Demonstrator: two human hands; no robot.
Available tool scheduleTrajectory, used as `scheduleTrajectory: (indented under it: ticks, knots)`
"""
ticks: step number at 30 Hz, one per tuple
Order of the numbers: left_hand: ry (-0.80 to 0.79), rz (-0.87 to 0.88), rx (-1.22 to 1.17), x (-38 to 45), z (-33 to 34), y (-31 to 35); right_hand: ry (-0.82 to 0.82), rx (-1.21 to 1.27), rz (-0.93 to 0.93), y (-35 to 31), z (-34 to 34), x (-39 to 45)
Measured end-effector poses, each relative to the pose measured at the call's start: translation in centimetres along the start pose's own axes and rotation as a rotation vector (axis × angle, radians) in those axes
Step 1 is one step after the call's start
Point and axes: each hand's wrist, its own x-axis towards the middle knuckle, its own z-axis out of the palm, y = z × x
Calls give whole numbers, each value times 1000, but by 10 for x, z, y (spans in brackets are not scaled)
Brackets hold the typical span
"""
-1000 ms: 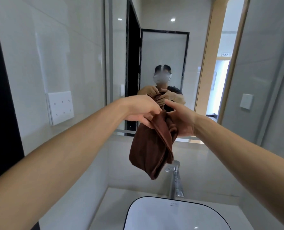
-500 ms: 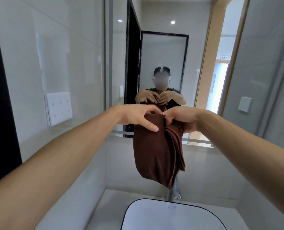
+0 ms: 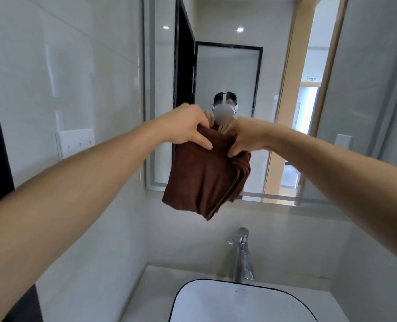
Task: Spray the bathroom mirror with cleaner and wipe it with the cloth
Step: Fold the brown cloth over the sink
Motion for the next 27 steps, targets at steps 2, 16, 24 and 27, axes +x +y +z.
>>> scheduleTrajectory:
  ticks: [2,16,24,27]
  knots:
    - [78,33,79,0,-23,-2,183,-100,-56,-9,-18,1]
    - [14,-182,-365,-17,48,-45,245,-188,-188,13,51,44]
    - [-127,-357,-375,-58,64,-66,13,-111,-198,-15,87,48]
    - [-184,-412,-316,-84,77,-71,-58,-84,-202,-31,114,43]
